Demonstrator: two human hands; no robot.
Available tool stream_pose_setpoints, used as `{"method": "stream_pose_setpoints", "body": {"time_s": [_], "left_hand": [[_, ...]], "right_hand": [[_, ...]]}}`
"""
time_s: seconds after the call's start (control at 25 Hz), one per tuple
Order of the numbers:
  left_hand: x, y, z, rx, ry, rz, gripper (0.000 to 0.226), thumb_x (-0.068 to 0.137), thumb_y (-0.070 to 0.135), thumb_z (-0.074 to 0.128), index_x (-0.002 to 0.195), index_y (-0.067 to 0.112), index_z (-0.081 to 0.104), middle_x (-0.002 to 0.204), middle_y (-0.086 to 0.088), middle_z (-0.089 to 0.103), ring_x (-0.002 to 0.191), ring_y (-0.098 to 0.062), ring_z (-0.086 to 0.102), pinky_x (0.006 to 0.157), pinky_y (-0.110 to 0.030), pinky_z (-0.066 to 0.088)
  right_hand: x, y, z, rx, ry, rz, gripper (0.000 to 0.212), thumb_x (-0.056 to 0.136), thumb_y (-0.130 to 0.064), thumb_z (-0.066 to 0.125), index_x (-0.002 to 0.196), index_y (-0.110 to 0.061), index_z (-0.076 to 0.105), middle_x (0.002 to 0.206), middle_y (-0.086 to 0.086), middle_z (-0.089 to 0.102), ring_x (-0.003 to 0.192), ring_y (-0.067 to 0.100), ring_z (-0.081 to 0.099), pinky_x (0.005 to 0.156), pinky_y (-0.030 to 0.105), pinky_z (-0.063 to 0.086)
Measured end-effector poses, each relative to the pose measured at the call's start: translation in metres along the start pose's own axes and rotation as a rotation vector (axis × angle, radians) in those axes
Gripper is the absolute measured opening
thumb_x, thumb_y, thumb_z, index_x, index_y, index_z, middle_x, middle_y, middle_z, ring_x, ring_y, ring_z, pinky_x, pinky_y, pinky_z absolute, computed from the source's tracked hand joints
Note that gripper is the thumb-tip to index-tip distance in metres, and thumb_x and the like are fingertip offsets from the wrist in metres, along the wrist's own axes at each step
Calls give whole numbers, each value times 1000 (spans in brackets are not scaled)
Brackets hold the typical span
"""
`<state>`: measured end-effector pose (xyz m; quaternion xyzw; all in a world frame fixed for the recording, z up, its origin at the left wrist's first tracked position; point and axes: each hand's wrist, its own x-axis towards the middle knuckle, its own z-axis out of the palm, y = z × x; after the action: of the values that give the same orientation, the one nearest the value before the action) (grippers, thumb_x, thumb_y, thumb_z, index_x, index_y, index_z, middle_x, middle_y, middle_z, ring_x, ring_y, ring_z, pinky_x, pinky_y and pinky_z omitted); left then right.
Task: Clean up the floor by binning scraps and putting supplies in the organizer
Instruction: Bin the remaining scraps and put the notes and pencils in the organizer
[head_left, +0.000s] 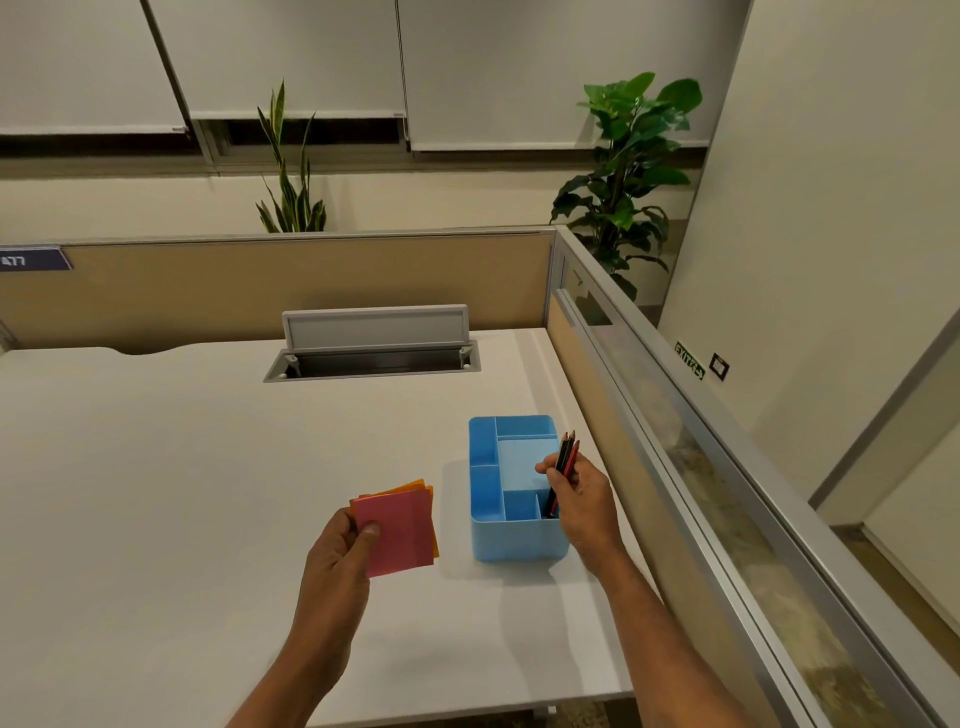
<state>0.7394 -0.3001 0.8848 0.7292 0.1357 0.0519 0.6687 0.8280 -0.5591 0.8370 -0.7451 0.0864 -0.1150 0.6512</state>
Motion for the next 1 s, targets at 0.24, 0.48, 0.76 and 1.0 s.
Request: {"method": "stream_pose_setpoints", "body": {"time_s": [0.24,0.48,0.76,1.0], "left_hand": [[6,-3,12,-2,-11,-15,19,105,22,45,112,30,61,111,4,68,103,-12,61,78,-27,46],[19,1,21,17,-5,-20,16,105,26,46,102,38,57,108,13,64,102,-11,60,76,-26,48],[30,8,23,-8,-81,-17,18,104,23,47,112,31,62,111,5,69,104,-16,64,71,-18,49],[37,16,25,-37,-158,-19,15,103,25,50,111,31,61,116,5,68,107,-15,64,71,-16,52]], "right_hand": [[5,4,-3,-19,12,-10,9,96,-16,62,101,-22,67,105,-6,73,109,15,66,78,19,55],[-6,-28,-12,-120,164,-130,56,90,-30,71,140,-22,47,141,-6,53,125,7,49,89,16,52],[-40,-64,36,-131,-276,-167,40,85,-49,70,119,-30,63,106,-14,68,98,0,64,72,14,53],[-43,-50,66,-103,-415,-64,23,89,-39,70,108,-25,72,95,-9,72,91,6,65,73,18,55]]}}
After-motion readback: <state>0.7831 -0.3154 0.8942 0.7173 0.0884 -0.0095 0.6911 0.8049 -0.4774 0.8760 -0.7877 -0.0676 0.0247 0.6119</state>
